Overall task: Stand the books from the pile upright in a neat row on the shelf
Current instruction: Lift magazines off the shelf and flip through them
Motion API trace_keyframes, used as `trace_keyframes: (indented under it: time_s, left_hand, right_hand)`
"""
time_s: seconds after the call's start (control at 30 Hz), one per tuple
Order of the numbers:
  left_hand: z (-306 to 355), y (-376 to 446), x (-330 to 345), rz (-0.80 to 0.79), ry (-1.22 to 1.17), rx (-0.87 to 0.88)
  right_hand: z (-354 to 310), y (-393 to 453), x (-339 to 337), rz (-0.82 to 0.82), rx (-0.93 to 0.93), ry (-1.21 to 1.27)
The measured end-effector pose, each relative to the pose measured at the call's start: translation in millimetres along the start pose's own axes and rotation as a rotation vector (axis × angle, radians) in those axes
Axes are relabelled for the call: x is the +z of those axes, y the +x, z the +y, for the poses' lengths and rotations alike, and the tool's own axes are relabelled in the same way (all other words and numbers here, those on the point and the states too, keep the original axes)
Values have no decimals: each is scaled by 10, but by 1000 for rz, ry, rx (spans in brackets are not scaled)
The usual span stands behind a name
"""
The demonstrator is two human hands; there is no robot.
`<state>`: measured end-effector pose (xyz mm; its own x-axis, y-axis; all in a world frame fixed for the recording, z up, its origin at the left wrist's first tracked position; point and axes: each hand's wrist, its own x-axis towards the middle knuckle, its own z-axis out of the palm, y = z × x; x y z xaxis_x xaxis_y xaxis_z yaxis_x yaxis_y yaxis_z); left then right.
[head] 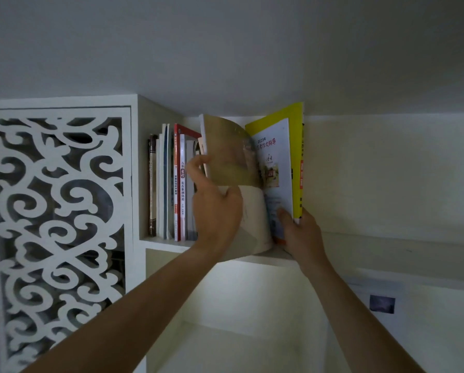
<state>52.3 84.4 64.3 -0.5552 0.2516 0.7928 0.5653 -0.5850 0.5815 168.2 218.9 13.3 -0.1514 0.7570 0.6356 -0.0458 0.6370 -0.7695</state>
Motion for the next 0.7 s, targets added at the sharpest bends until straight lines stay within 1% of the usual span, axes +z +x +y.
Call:
trace_keyframes:
  time_s: [0.17, 0.27, 0.33, 0.4, 0.5, 0.57, 0.63, 0.7]
  left_hand:
    - [-25, 141, -361, 37, 34, 47]
    - [-118, 190, -466, 36, -24, 46]
    - [-129, 175, -446, -30, -89, 75]
    - [-107, 129, -368, -75, -106, 110]
    - [-102, 111, -222, -55, -89, 132]
    - [-117, 154, -128, -8, -16, 151]
    - [-128, 228, -35, 66, 118, 177]
    - [-114, 294, 62, 121, 208, 197]
  right_hand:
    - [33, 58, -21, -25, 79, 123]
    - [17, 81, -16, -30, 124, 184]
    - [29, 92, -21, -47, 143, 209]
    - [44, 90, -25, -68, 172, 222]
    - [58, 106, -36, -85, 193, 239]
    - [93, 118, -43, -86, 184, 234]
    - [101, 114, -49, -72, 152, 231]
    - [81, 78, -61, -21, 87, 220]
